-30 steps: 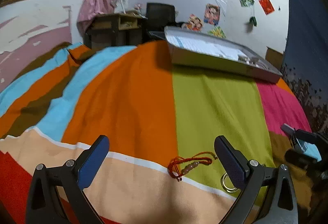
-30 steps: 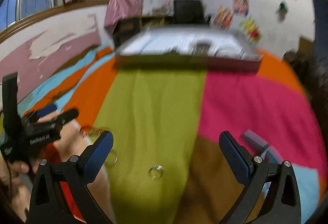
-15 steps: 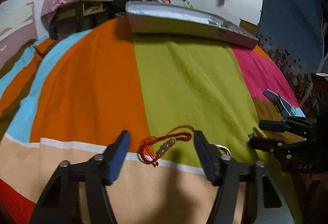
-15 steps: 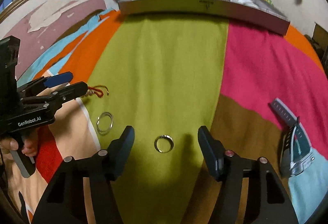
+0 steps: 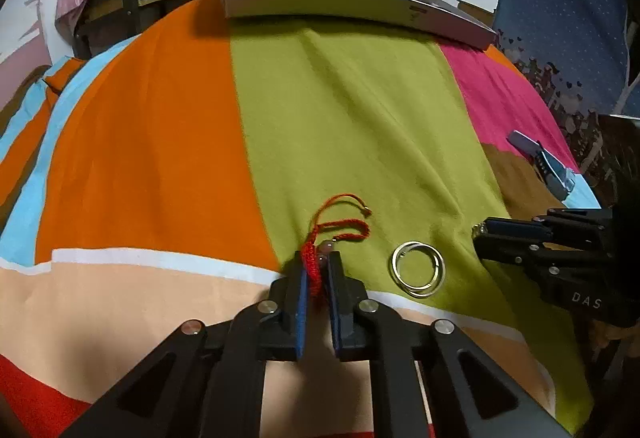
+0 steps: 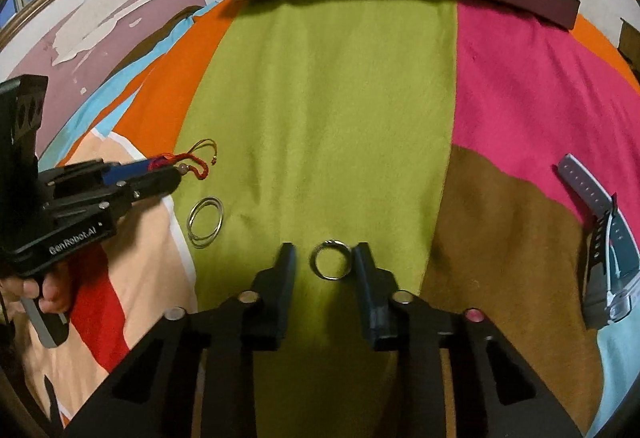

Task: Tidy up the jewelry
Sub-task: 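Grasp the red beaded string bracelet with the left tool while the right tool grasps a silver ring, then carry the bracelet and ring into the grey tray and release both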

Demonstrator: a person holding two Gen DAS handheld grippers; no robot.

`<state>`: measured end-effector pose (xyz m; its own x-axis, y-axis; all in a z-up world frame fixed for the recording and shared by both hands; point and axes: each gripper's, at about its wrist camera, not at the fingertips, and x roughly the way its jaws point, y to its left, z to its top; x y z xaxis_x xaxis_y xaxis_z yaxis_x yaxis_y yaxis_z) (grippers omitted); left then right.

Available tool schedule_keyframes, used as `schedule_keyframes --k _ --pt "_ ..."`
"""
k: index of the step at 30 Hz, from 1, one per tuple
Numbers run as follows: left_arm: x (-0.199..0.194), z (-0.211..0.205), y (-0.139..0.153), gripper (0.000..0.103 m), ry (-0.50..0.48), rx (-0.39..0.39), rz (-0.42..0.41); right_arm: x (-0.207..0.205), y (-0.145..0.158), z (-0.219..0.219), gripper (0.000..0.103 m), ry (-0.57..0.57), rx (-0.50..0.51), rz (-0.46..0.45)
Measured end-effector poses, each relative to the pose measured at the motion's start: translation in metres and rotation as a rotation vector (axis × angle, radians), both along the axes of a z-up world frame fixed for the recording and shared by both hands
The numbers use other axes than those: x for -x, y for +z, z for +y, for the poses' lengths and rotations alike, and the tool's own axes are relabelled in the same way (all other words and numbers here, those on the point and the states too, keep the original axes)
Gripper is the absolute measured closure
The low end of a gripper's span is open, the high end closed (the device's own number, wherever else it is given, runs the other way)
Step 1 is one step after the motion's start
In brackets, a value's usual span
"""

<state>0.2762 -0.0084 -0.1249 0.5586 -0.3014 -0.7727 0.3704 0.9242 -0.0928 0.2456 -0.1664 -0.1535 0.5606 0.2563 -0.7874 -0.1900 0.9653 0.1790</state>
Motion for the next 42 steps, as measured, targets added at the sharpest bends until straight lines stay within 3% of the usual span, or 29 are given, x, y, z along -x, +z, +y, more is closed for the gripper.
schedule_keyframes --k 5,8,15,19,25,30,34,42 --pt "0.003 0.006 0.004 0.095 0.049 0.083 0.043 0.002 -0.002 -0.005 0.085 0.014 -0.045 0.004" --pt "0.006 0.010 0.013 0.095 0.086 0.105 0.018 0.004 0.004 -0.008 0.085 0.018 -0.065 -0.019" --pt "0.016 0.007 0.042 0.095 0.116 0.120 -0.089 0.008 0.034 -0.014 0.085 0.007 -0.092 -0.159" --pt "0.007 0.001 0.061 0.095 0.140 0.115 -0.096 0.007 0.054 -0.021 0.085 -0.017 -0.084 -0.247" --pt "-0.038 -0.016 0.115 0.095 0.172 0.154 -0.202 -0.012 0.089 -0.045 0.085 -0.095 -0.058 -0.403" --pt "-0.093 -0.046 0.142 0.095 0.162 0.157 -0.267 -0.044 0.121 -0.069 0.085 -0.162 -0.043 -0.518" --pt "-0.133 -0.066 0.145 0.095 0.167 0.173 -0.269 -0.073 0.140 -0.102 0.085 -0.245 -0.065 -0.538" --pt "-0.175 -0.093 0.117 0.095 0.174 0.149 -0.148 -0.136 0.144 -0.129 0.085 -0.302 -0.087 -0.502"
